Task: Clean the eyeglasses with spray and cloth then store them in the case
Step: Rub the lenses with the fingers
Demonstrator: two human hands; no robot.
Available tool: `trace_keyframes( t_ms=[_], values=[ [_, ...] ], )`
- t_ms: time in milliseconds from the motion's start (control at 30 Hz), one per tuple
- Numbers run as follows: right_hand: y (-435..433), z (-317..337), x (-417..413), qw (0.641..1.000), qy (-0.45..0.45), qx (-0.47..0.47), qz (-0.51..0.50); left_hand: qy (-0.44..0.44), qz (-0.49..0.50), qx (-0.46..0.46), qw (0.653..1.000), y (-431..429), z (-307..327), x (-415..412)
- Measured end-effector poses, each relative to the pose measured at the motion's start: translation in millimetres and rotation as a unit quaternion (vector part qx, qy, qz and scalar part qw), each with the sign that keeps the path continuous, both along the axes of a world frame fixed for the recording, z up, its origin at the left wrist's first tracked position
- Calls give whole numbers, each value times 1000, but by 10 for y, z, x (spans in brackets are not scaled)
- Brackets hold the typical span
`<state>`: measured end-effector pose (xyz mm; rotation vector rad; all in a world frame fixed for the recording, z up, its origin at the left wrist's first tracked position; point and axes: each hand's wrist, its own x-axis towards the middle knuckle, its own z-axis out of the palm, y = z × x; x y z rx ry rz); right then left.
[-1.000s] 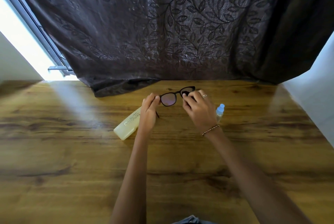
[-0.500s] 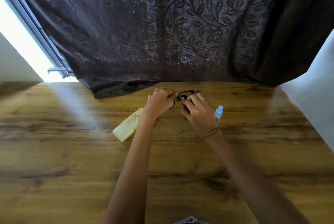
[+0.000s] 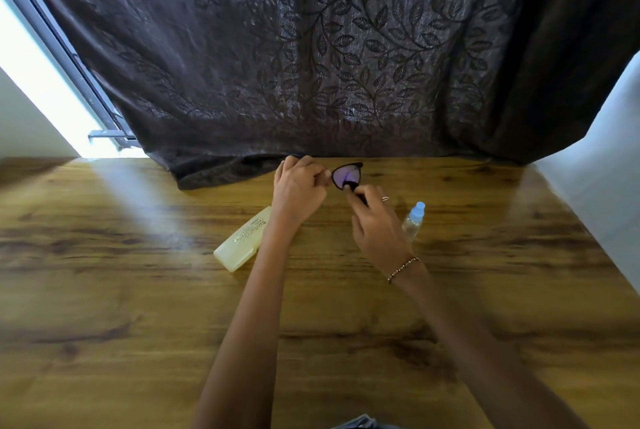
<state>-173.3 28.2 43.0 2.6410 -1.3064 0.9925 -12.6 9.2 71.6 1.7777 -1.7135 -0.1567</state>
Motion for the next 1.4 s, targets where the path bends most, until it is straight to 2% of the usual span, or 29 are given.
trace_keyframes(
  t_ms=[100, 267, 333, 467, 633, 800, 967, 1167, 1300, 1400],
  values=[
    [-24, 42, 82, 1000, 15, -19, 13, 2, -15, -11, 1000, 27, 4, -21],
    [-89, 81, 63, 998, -9, -17, -65, 63, -14, -21, 998, 50, 9, 36],
    [-36, 47, 53, 999, -2, -20, -46, 77, -12, -13, 997, 50, -3, 63],
    [-51, 75, 114, 998, 52, -30, 4, 57, -35, 8, 998, 47, -21, 28],
    [-119, 109, 101, 998, 6, -17, -64, 85, -15, -4, 996, 62, -5, 39],
    [-42, 95, 142, 998, 41, -52, 11, 80, -32, 2, 996, 39, 30, 28],
    [-178, 175, 104, 998, 13, -17, -61, 90, -16, -10, 996, 37, 56, 82],
    [-56, 114, 187, 998, 42, -38, 9, 87, -35, 12, 995, 56, 74, 28],
    [-139, 166, 146, 998, 17, -26, -58, 100, -26, 8, 995, 84, 82, 72],
    [-53, 113, 135, 998, 27, -33, -49, 106, -20, 14, 994, 86, 79, 121]
  ],
)
